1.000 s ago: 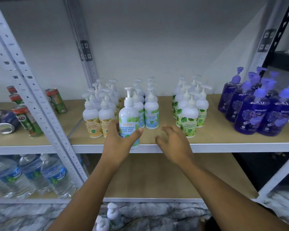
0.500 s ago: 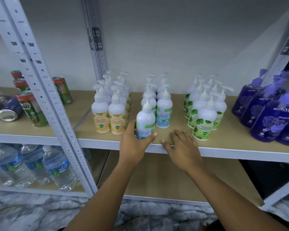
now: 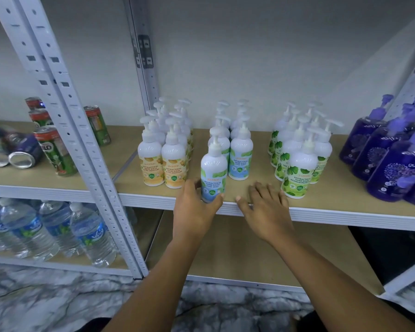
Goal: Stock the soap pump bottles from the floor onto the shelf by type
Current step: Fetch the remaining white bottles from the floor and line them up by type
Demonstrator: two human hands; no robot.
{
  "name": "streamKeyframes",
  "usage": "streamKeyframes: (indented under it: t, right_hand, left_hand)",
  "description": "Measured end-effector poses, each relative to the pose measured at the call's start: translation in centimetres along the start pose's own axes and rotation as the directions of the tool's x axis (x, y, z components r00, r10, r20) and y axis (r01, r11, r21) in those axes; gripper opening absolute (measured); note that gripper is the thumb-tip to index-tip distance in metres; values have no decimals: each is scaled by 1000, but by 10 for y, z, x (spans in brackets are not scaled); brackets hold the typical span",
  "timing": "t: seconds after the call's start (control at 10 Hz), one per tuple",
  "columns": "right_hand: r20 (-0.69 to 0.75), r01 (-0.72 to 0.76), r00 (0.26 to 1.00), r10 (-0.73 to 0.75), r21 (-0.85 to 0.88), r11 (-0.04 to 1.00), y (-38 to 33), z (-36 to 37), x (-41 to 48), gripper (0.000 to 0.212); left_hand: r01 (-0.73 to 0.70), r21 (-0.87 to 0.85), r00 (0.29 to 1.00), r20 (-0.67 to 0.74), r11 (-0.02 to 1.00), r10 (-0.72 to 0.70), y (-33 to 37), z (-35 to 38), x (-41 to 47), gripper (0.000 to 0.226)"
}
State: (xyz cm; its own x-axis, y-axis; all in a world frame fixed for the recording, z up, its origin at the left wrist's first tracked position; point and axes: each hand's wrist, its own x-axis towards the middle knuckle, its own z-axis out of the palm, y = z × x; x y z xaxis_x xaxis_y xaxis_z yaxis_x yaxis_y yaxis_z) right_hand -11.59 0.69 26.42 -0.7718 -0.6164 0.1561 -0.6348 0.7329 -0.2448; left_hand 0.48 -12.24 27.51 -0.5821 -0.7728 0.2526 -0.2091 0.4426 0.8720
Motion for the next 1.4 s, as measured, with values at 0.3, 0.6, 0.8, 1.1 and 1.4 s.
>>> streamKeyframes:
  t: [0.3, 0.6, 0.8, 1.1, 1.4]
  right_hand:
    - [-7, 1, 1000, -1, 5, 1000, 0, 2, 2, 65]
    - [-9, -3, 1000, 3, 22, 1000, 1, 3, 3, 64]
    - [-21, -8, 1000, 9, 29, 1000, 1, 4, 4, 64]
    - [-31, -2, 1000, 3, 50, 999, 1, 5, 4, 64]
    - [-150, 71, 988, -38, 215, 974, -7, -2, -1, 41]
  left_hand:
    - [6, 156, 995, -100, 988, 10, 0, 15, 20, 59]
    - [92, 223, 985, -164, 970, -56, 6, 28, 24, 55]
    - [99, 197, 980, -187, 975, -62, 7, 31, 23, 55]
    - [92, 204, 980, -192, 975, -52, 9, 32, 22, 56]
    - [-25, 61, 997, -68, 998, 29, 0, 4, 5, 62]
